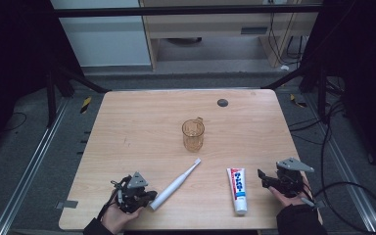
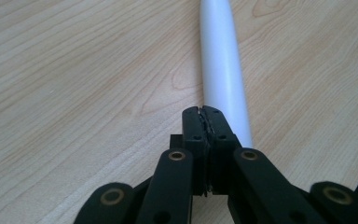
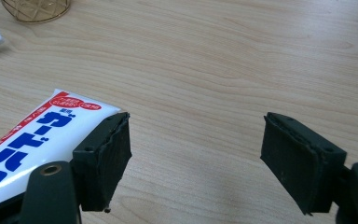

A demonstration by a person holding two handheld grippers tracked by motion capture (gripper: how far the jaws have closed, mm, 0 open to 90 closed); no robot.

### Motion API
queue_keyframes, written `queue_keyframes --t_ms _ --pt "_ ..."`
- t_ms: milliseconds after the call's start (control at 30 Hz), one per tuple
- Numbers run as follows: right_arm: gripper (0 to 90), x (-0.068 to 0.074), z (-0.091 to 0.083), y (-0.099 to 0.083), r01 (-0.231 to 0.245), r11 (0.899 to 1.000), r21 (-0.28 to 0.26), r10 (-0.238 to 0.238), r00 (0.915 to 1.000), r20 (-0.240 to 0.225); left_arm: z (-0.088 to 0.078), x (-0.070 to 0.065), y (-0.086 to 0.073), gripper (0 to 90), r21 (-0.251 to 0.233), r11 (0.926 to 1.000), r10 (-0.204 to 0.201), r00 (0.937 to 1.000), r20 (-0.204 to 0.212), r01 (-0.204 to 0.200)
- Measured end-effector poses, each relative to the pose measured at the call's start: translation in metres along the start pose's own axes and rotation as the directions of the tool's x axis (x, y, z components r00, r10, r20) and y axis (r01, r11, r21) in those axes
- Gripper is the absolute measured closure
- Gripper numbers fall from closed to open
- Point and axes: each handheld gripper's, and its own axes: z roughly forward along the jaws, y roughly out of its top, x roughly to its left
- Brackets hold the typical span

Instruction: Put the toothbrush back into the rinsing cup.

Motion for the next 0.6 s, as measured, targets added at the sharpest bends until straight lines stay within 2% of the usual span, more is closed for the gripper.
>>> queue_keyframes --t_ms 167,433,600 --pt "24.2 -0.0001 0.0003 -0.0004 -0.003 1.000 -0.003 0.003 1.0000 -0.002 0.0007 -0.0019 0.0004 87.9 0.014 0.9998 0.014 0.9999 0.006 -0.014" --pt "24.2 -0.0001 0.0004 -0.0004 -0.003 1.000 -0.004 0.003 1.0000 -0.003 0.0012 -0.0027 0.0004 87.4 0.003 1.0000 0.009 0.9999 0.005 -0.009" --pt "24.1 -0.0004 0.0010 -0.0005 0.001 1.000 -0.004 -0.001 1.0000 -0.001 -0.0024 0.0005 0.0034 81.3 -0.025 0.9997 -0.008 1.0000 -0.004 0.008"
